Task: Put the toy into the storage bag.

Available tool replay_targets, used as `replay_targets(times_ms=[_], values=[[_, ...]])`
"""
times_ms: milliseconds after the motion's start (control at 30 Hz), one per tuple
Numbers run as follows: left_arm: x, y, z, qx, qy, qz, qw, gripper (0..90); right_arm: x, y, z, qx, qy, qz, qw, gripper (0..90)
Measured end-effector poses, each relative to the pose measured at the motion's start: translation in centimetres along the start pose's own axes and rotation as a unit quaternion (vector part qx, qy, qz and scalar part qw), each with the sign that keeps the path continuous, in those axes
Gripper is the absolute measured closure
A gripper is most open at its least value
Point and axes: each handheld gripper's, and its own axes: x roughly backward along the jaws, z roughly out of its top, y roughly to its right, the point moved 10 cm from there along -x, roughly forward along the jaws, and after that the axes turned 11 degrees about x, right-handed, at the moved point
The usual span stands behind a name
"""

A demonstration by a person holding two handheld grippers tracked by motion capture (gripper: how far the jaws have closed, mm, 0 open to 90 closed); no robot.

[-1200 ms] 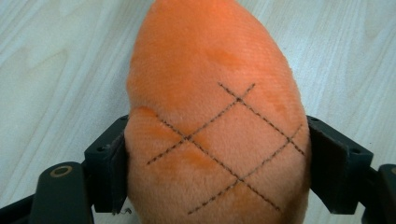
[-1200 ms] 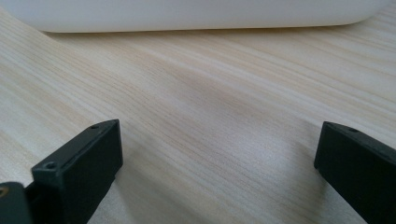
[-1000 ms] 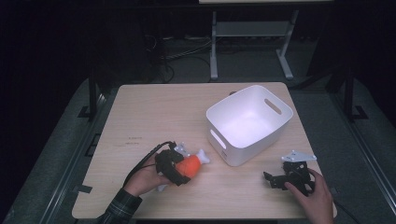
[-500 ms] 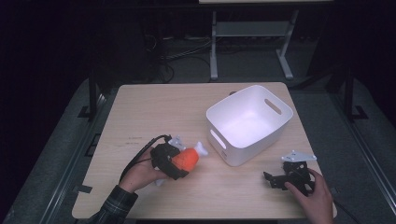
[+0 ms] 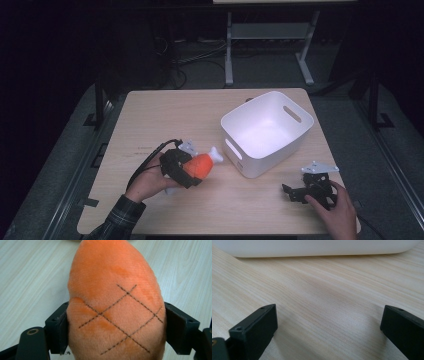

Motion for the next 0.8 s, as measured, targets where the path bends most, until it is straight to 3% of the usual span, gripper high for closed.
replay_targets(times_ms=[800], values=[[2.8, -0.4, 3.0, -0.012, 0.02, -0.004, 0.9997, 19.6, 0.0, 0.0, 0.0, 0.0, 0.001, 0.0, 1.0, 0.6]])
